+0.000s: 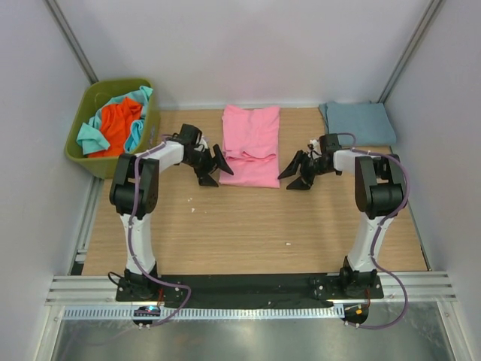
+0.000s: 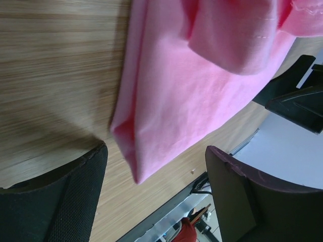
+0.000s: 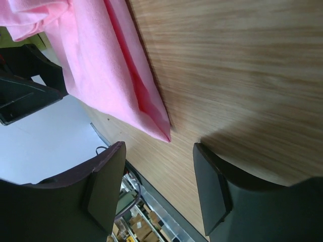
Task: Fold and stack the t-shirts
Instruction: Fold the tshirt
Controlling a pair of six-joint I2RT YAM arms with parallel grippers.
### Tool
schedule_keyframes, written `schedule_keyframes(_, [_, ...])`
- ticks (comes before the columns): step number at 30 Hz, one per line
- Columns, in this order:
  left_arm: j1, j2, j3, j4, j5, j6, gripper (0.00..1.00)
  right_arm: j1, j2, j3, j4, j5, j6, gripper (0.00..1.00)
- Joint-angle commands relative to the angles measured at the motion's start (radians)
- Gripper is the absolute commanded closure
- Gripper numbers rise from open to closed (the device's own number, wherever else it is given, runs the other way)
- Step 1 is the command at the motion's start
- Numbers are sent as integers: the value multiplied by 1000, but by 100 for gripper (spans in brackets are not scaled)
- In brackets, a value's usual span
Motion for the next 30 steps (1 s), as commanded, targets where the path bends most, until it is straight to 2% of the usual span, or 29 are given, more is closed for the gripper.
schedule_keyframes(1, [-26, 25, 34, 50, 25, -19, 21, 22, 17, 40, 52, -23, 35, 38])
schedule_keyframes(14, [-28, 36, 31, 32, -21, -4, 22, 69, 49, 33, 90, -26, 83, 39])
schedule_keyframes(18, [-28, 47, 28, 41, -20, -14, 32, 71, 51, 33, 93, -20, 84, 39])
schedule_keyframes(23, [-28, 54, 11, 61, -15, -34, 46, 72, 48, 13, 116, -3, 92, 46])
schedule_keyframes(26, [-28, 56, -1, 71, -14, -47, 53, 74, 48, 4, 139, 8, 100, 53])
schedule_keyframes(29, [-28, 58, -7, 79, -14, -50, 61, 75, 54, 4, 168, -4, 106, 62])
schedule_keyframes(30, [-28, 55, -7, 85, -12, -50, 64, 78, 56, 7, 178, -10, 110, 72])
